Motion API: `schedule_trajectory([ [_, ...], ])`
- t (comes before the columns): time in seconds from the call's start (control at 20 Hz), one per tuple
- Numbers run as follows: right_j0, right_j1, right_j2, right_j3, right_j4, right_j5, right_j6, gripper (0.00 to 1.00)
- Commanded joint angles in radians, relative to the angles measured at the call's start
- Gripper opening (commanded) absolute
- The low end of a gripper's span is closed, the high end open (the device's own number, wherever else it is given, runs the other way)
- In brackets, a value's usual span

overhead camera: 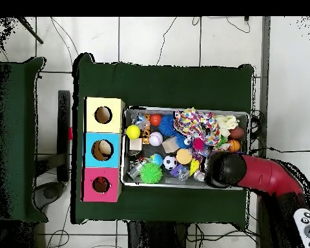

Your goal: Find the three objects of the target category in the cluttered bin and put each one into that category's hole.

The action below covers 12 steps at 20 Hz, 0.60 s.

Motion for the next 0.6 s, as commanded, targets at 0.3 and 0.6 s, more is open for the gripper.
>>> schedule_trajectory([
  [0.3, -0.087, 0.188, 0.292, -0.222, -0.089, -0.032, -0.325, 1.00],
  [0.6, -0.124, 0.256, 0.356, -0.278, -0.129, -0.023, -0.357, 1.00],
])
